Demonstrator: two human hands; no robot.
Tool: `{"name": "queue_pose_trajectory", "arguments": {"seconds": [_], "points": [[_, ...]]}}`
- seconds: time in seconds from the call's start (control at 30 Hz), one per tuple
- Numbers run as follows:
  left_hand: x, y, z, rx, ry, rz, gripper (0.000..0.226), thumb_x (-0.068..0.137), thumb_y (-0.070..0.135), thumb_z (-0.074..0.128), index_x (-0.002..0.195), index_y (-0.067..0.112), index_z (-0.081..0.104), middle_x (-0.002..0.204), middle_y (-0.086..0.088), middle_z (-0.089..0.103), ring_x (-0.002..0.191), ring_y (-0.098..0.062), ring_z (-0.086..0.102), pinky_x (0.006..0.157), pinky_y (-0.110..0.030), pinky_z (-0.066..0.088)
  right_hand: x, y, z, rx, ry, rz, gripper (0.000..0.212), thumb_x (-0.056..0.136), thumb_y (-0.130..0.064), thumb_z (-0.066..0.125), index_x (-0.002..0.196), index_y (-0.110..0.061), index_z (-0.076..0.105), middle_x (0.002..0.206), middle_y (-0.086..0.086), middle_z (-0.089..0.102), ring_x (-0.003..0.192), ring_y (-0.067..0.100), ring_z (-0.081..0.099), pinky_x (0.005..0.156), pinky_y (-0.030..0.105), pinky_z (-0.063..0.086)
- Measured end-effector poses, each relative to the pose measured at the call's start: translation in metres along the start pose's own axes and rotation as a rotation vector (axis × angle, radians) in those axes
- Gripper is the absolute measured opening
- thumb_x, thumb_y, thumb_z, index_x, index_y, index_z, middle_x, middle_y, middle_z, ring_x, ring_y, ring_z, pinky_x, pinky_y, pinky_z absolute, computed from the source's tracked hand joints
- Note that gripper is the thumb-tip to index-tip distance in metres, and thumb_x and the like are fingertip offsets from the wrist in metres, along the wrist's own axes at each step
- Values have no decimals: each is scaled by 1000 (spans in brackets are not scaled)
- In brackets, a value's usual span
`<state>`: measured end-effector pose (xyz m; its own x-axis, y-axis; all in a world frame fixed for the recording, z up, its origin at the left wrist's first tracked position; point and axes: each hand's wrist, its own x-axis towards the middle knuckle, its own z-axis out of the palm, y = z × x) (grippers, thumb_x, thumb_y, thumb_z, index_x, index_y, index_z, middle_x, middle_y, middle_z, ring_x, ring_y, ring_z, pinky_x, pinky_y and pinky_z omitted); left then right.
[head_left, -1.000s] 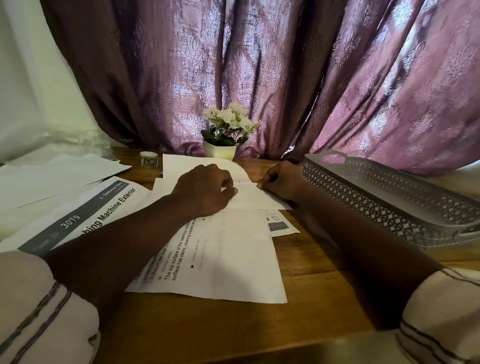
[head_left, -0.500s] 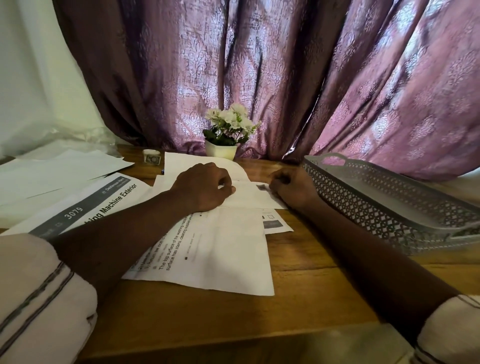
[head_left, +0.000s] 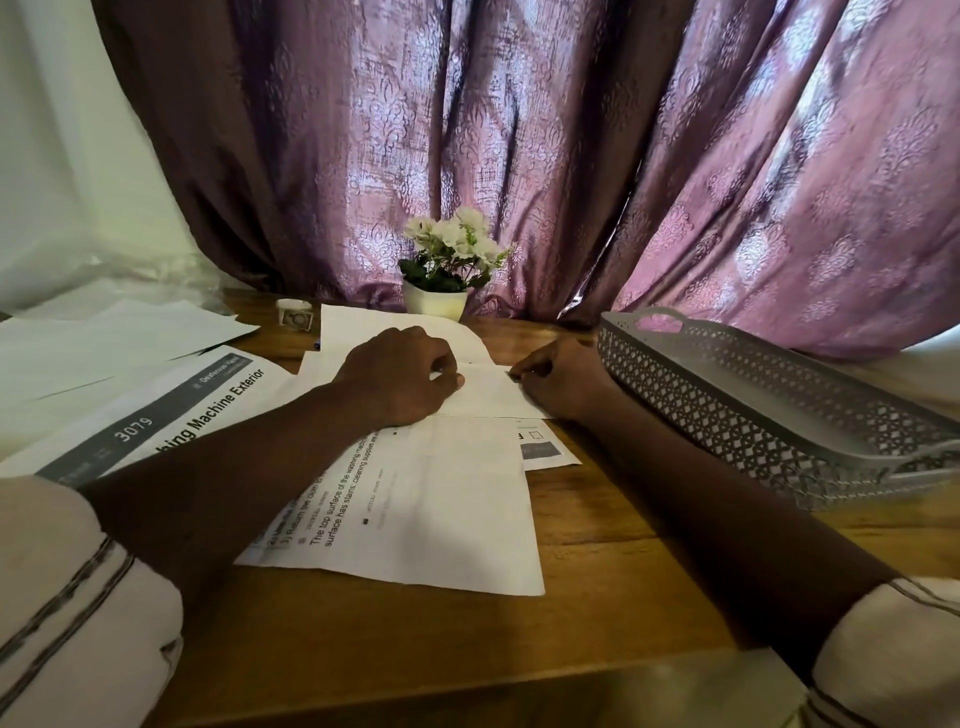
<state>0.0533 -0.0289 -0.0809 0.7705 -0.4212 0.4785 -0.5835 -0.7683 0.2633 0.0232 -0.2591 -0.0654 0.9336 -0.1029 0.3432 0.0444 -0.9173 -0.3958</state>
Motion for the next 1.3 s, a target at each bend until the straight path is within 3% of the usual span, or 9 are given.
{"name": "queue_pose_trajectory", "arguments": {"seconds": [0.1, 0.33, 0.7, 0.8, 0.9, 1.07, 1.17, 1.23, 1.3], "points": [[0, 0, 0, 2, 0, -6, 25, 94, 53, 61, 105, 33, 72, 111, 4, 64, 108, -24, 60, 88, -38, 50, 0, -4, -1, -32, -11, 17, 25, 94, -12, 66, 111, -22, 80, 97, -7, 74, 62, 1, 56, 52, 7, 44], [-2, 1, -2, -7, -7, -7, 24, 94, 52, 62, 103, 33, 73, 109, 4, 64, 107, -24, 61, 88, -40, 51, -1, -7, 1, -26, 15, 63, 24, 90, -11, 69, 109, -19, 80, 111, -1, 78, 82, 7, 66, 79, 22, 58], [-1, 0, -3, -18, -32, -17, 26, 93, 55, 62, 105, 34, 71, 112, 4, 62, 110, -24, 58, 90, -40, 51, -12, -12, -2, -139, 52, 28, 18, 94, -17, 67, 101, -12, 82, 98, 4, 79, 79, 14, 68, 74, 26, 58], [-2, 0, -2, -10, -43, -34, 28, 93, 56, 61, 107, 35, 70, 115, 3, 61, 113, -24, 57, 92, -40, 50, -21, -6, -3, -149, 42, -18, 20, 94, -18, 64, 101, -12, 81, 97, 5, 79, 72, 12, 64, 66, 21, 49], [-1, -1, -2, -5, -48, -34, 28, 92, 57, 61, 107, 35, 70, 114, 4, 62, 113, -24, 58, 92, -41, 51, -30, 4, -5, -133, 36, -60, 21, 92, -21, 65, 105, -15, 80, 106, 3, 76, 87, 16, 67, 76, 28, 55], [0, -1, 0, -10, -44, -29, 26, 92, 57, 62, 104, 35, 71, 111, 4, 62, 110, -24, 59, 91, -41, 51, -33, 10, -3, -30, 119, -42, 31, 92, -17, 60, 120, -23, 73, 120, -2, 72, 101, 13, 66, 81, 23, 51], [2, -1, 0, -8, -45, -24, 25, 92, 56, 62, 105, 35, 70, 112, 3, 62, 111, -24, 59, 91, -40, 51, -36, 4, -6, -43, 39, -195, 24, 96, -33, 50, 113, -25, 65, 117, 1, 63, 112, 23, 57, 96, 39, 47], [2, -1, 0, -10, -49, -25, 25, 92, 55, 62, 105, 35, 70, 113, 3, 62, 111, -24, 58, 91, -40, 51, -38, -3, -8, -223, -153, -171, 48, 104, -54, 36, 137, -25, 57, 147, 2, 51, 142, 27, 39, 118, 49, 31], [3, 0, 1, -1, -50, -28, 26, 92, 56, 62, 105, 35, 70, 114, 4, 61, 112, -24, 58, 92, -41, 51, -35, -6, -8, -353, -294, -84, 71, 102, -69, 22, 161, -30, 30, 171, -6, 17, 159, 24, 3, 126, 54, 5]]}}
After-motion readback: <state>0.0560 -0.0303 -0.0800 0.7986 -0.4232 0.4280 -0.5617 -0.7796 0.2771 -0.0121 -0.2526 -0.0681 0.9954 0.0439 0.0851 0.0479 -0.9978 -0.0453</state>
